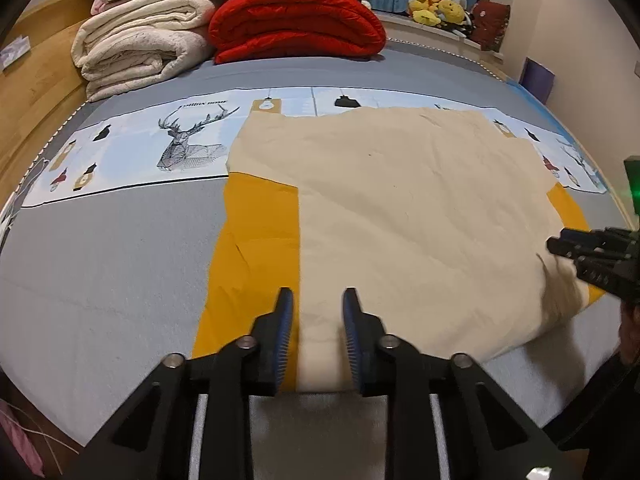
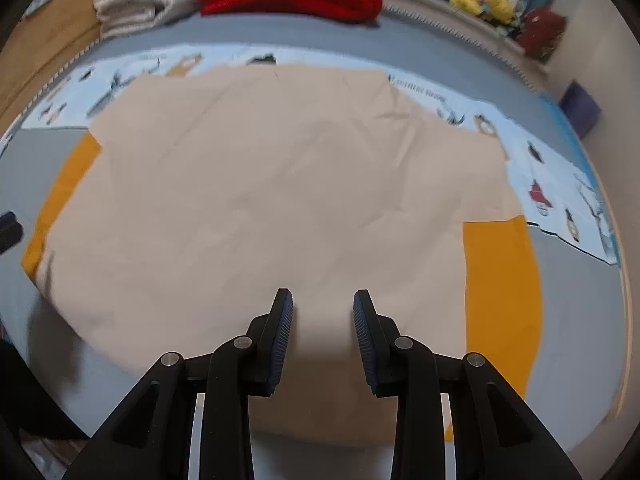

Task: Fold large clothes
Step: 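Close the left tool on the yellow side panel edge of the jacket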

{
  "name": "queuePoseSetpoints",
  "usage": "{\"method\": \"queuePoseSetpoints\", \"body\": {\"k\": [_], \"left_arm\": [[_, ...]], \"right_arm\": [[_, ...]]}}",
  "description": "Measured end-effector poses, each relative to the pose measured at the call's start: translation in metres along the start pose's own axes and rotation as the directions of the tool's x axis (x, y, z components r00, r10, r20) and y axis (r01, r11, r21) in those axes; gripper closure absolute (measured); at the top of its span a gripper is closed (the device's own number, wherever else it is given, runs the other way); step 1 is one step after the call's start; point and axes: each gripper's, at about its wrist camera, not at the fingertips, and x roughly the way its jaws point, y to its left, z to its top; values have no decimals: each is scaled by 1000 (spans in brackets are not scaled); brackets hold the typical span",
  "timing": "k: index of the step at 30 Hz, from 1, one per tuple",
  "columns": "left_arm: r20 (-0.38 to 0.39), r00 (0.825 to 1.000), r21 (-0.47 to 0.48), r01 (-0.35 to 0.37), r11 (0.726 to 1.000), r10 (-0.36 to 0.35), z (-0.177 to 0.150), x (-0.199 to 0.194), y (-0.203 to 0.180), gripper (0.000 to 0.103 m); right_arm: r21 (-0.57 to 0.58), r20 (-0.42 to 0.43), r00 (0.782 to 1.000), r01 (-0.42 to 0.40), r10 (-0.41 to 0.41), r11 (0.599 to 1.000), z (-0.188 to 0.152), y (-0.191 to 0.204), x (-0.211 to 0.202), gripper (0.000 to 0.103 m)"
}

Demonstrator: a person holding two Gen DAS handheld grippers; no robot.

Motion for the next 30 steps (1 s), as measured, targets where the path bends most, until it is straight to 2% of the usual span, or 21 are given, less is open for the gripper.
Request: {"method": "queuePoseSetpoints", "body": {"k": [4,6,13,14,18,23,24,26,30], "left_arm": [[3,1000,-7,0,1000,0,-11,-3,0,86],[-14,1000,-34,7,999,-8,-17,-2,5,86],[-43,997,-150,50,987,-57,-31,1,23,86],[-45,997,-159,54,986,-61,-33,1,24,86],[-55,997,-174,51,983,-62,-36,4,25,86],[-75,993,-223,70,972,-88,-42,6,28,86],[-83,992,-241,77,967,-99,-43,8,30,85],[-95,989,-273,85,958,-115,-44,11,34,75],[-130,975,-386,117,915,-179,-50,22,49,67]], "right_arm": [[-55,-109,993,48,-54,997,-21,17,33,70],[-59,-103,992,62,-68,996,-21,15,35,70],[82,-9,1000,9,-8,997,-29,-3,-1,70],[82,-14,1000,8,-7,997,-32,-2,1,70],[33,-132,991,25,-20,999,-46,3,31,69],[71,-62,998,6,-2,997,-42,-5,12,68],[71,-59,998,6,-2,997,-42,-6,11,68],[71,-89,996,11,-5,997,-44,-6,18,68],[77,-159,987,24,-12,997,-51,-10,34,68]]}}
